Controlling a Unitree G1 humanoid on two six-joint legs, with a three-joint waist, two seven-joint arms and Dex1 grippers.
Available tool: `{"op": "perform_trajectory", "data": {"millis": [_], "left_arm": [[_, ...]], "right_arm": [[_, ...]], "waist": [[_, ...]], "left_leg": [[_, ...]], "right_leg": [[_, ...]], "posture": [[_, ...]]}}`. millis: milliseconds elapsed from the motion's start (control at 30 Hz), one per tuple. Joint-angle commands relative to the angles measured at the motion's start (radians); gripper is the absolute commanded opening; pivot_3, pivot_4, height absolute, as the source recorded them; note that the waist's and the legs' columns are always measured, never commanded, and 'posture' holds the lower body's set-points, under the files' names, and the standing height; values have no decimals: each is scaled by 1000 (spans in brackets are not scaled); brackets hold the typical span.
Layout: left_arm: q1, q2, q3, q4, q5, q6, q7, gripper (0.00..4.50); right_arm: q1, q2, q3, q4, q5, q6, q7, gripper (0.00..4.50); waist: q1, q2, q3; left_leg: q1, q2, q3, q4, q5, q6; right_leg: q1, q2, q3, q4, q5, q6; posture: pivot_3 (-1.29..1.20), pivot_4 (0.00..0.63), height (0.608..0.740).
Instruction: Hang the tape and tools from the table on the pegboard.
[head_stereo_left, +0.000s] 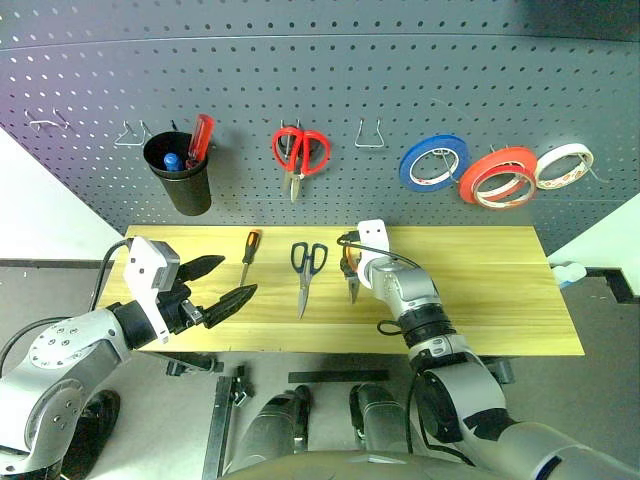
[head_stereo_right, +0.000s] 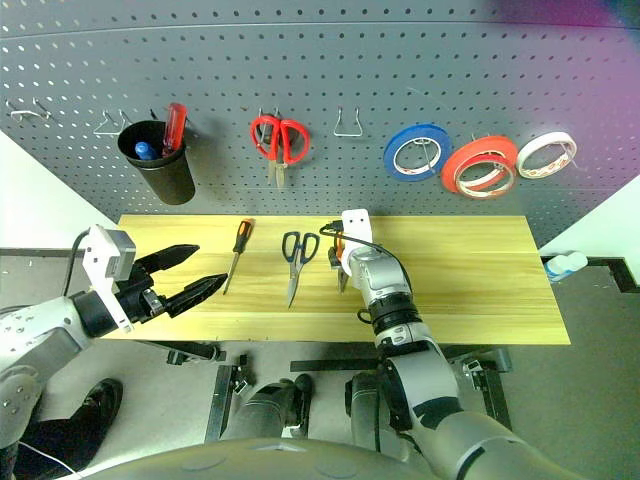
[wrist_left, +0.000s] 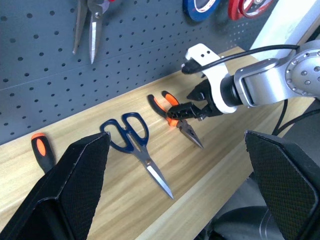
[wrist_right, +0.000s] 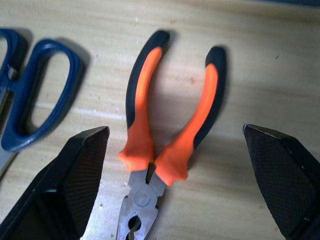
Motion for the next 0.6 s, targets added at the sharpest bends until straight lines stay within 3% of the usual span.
{"op": "perform_trajectory", "data": {"millis": [33, 600], "left_arm": [[1, 14, 31, -40, -17, 0, 9, 4500], [25, 20, 61, -76, -44, 18, 28, 4500]], "right_arm": [[-37, 16, 15, 16, -13, -19, -10, 4479], [-100, 19, 26, 177, -57, -98, -68, 4479]], "waist": [[0, 0, 0], [1, -2, 11]], "left_leg": [[0, 0, 0, 0, 0, 0], [0, 0, 0, -1, 0, 0]], "right_leg": [[0, 0, 0, 0, 0, 0], [0, 0, 0, -1, 0, 0]], "posture": [[-56, 249, 740], [-30, 268, 740]]}}
